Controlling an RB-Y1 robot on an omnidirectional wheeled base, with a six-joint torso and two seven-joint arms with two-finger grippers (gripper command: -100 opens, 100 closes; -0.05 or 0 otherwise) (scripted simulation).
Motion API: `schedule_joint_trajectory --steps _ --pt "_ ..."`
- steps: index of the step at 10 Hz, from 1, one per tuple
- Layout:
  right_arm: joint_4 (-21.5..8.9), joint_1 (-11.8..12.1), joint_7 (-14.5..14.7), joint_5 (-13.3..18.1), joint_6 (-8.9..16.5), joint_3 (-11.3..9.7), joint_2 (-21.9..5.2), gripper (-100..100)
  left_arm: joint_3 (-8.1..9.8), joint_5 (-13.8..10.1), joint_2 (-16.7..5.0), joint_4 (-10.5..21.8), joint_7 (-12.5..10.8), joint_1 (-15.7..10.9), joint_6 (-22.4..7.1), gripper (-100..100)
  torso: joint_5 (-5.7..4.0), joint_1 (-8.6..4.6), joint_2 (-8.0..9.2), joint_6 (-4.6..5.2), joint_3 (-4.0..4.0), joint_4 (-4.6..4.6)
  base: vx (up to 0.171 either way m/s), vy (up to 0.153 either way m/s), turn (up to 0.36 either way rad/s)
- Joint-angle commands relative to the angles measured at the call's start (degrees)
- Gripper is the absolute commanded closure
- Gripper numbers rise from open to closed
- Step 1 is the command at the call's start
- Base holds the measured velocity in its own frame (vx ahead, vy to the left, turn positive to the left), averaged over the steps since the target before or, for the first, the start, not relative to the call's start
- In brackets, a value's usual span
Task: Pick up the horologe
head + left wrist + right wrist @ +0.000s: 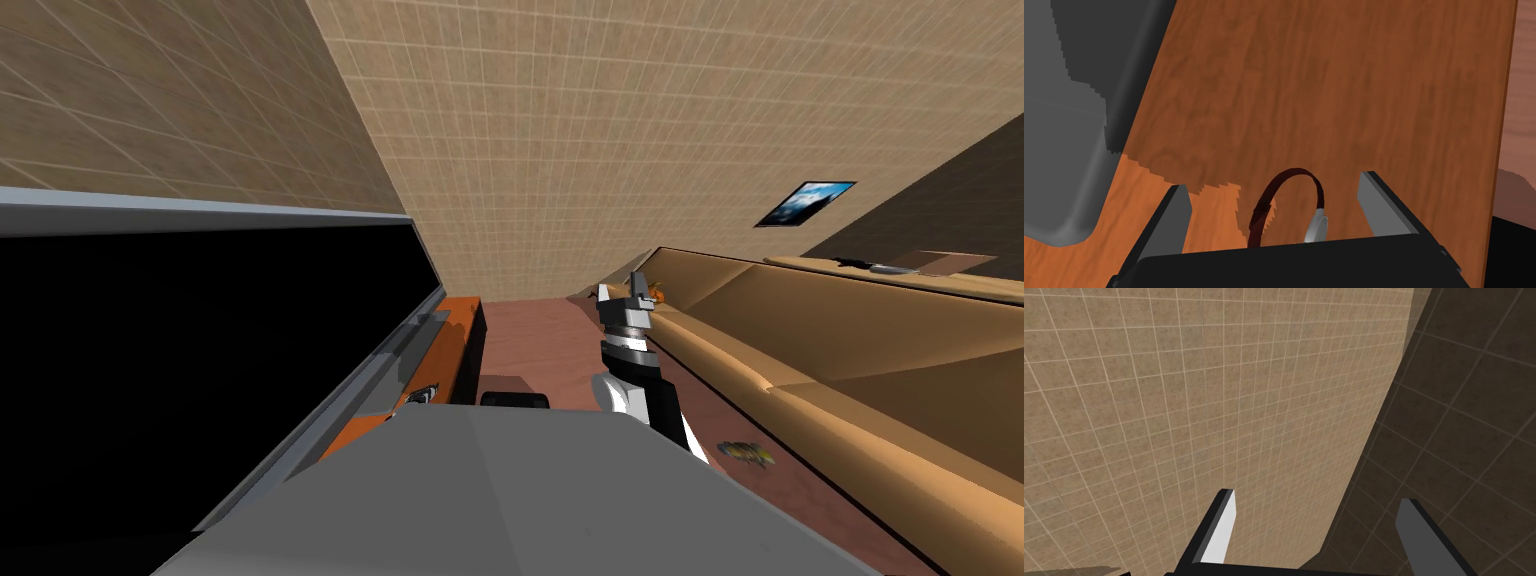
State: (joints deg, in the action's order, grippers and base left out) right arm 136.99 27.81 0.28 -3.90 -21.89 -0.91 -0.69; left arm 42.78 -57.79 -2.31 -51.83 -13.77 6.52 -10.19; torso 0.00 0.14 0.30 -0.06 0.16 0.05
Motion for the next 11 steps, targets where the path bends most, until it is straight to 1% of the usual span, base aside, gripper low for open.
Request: schedule_joint_trajectory --steps 1,2,6,7,8,9,10,11 --pt "0.0 0.0 0.0 0.0 0.0 0.0 0.0 0 0.0 0.0 0.0 0.0 0.0 0.0 0.0 -100 0.0 0.0 0.0 0.0 0.0 0.0 -0.025 0.028 -0.018" --pt "0.0 0.0 0.0 0.0 0.0 0.0 0.0 0 0.14 0.2 0.1 0.1 0.0 -0.1 0.1 100 -0.02 -0.11 -0.07 -0.02 -0.04 -0.02 0.0 0.0 0.0" --pt "0.0 0.0 0.0 0.0 0.0 0.0 0.0 0 0.07 0.2 0.1 0.0 0.0 -0.1 0.0 100 -0.03 -0.16 -0.19 -0.07 -0.12 -0.06 0.0 0.0 -0.003" --pt "0.0 0.0 0.0 0.0 0.0 0.0 0.0 0 0.06 0.2 0.1 0.0 0.0 -0.1 0.0 0 -0.03 -0.17 -0.2 -0.07 -0.12 -0.06 0.0 0.0 0.0" --pt "0.0 0.0 0.0 0.0 0.0 0.0 0.0 0 -1.69 -2.1 -1.3 -0.4 0.2 1.3 -0.3 100 -0.03 -0.17 -0.2 -0.07 -0.13 -0.07 0.033 -0.042 0.107" --pt "0.0 0.0 0.0 0.0 0.0 0.0 0.0 0 -2.86 -3.6 -2.2 -0.8 0.4 2.2 -0.6 100 -0.07 -0.29 -0.27 -0.15 -0.17 -0.11 0.057 -0.079 0.118" --pt "0.0 0.0 0.0 0.0 0.0 0.0 0.0 0 -2.86 -3.6 -2.2 -0.8 0.4 2.2 -0.6 100 -0.1 -0.43 -0.35 -0.12 -0.22 -0.11 0.045 -0.065 0.026" --pt "0.0 0.0 0.0 0.0 0.0 0.0 0.0 0 -4.03 -5.0 -3.1 -1.1 0.5 3.2 -0.9 100 -0.09 -0.44 -0.37 -0.06 -0.22 -0.09 0.035 -0.057 0.022"
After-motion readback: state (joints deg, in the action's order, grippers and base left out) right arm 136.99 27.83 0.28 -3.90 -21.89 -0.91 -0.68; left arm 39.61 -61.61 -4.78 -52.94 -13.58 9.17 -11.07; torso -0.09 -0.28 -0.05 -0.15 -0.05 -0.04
